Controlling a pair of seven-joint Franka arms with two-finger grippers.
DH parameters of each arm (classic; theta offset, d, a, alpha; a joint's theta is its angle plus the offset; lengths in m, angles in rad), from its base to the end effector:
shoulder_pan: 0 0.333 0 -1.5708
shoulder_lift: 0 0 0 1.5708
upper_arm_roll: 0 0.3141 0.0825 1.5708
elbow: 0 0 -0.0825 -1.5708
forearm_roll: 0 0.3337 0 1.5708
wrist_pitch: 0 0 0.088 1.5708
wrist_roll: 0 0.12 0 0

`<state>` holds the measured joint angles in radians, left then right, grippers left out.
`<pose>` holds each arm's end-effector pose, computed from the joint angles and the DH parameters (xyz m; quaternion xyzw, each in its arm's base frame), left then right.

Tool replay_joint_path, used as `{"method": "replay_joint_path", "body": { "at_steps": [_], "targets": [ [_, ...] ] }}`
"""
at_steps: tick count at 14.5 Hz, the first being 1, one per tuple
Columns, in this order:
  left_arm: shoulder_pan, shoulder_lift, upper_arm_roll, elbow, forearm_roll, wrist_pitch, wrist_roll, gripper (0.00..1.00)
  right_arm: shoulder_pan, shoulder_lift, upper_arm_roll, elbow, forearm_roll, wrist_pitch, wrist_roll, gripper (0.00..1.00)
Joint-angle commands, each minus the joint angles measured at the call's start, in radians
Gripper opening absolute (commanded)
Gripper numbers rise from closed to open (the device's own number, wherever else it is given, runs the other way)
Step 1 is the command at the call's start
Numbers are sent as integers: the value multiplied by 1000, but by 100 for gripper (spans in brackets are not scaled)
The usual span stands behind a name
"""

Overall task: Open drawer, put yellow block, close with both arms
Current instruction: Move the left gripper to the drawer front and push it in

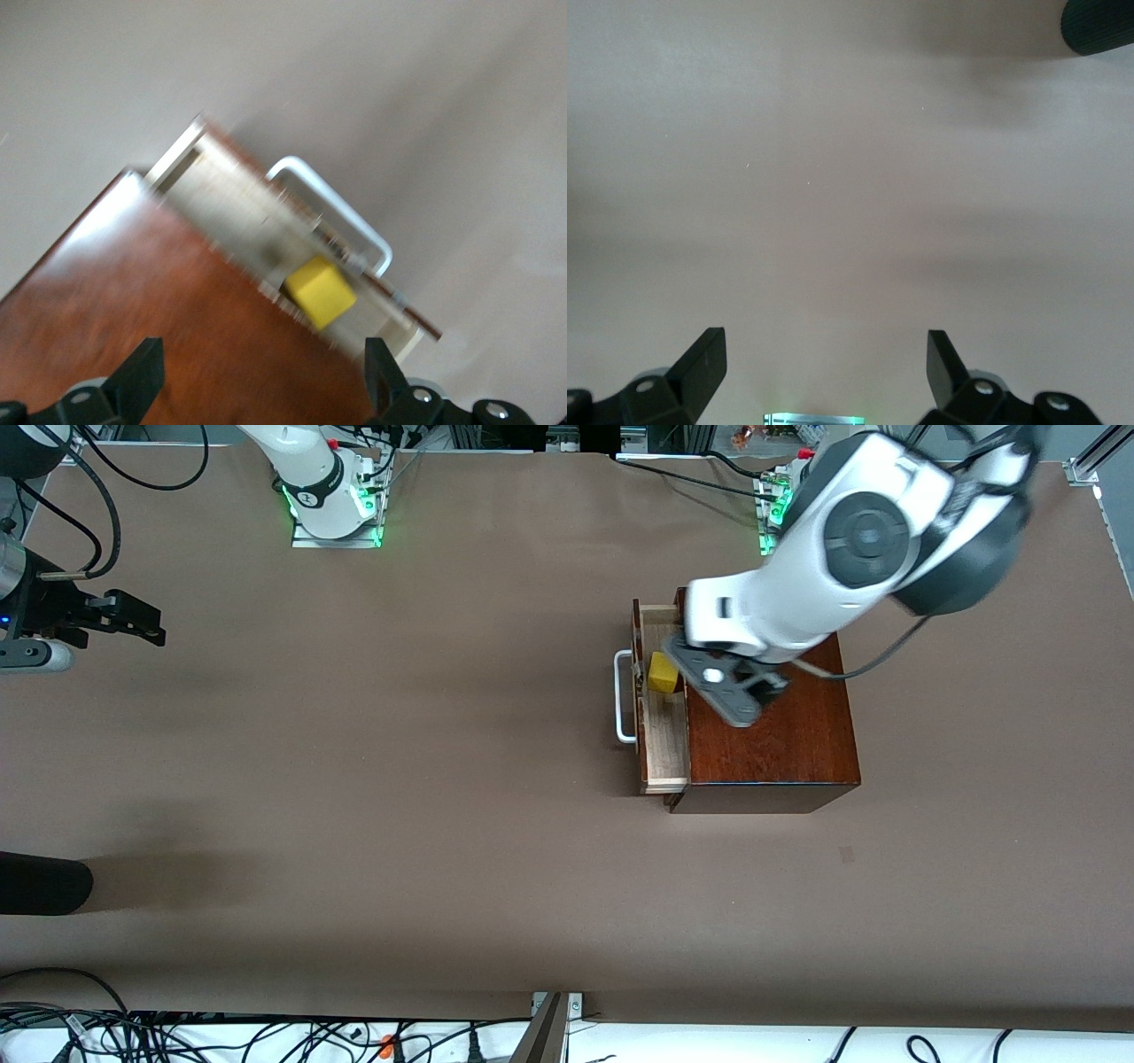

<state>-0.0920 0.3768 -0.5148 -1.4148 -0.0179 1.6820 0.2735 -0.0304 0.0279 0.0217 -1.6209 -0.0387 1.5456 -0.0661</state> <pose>0.5214 -0.3049 0.4982 0.9054 -0.4114 -0.0469 0.0937 0.5055 -0.0093 0.5726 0.9981 0.0292 -0.0522 0.0171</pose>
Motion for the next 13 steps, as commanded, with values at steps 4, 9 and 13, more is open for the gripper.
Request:
{"method": "replay_joint_path", "body": {
  "at_steps": [4, 9, 13],
  "targets": [
    [-107, 128, -10, 43, 133, 208, 187, 100, -16, 1, 15, 26, -1, -7, 0, 100],
    [-230, 249, -7, 45, 237, 280, 330, 100, -16, 7, 15, 26, -1, -16, -4, 100],
    [-241, 313, -2, 19, 306, 340, 501, 100, -16, 7, 15, 26, -1, -15, -4, 100]
  ]
}}
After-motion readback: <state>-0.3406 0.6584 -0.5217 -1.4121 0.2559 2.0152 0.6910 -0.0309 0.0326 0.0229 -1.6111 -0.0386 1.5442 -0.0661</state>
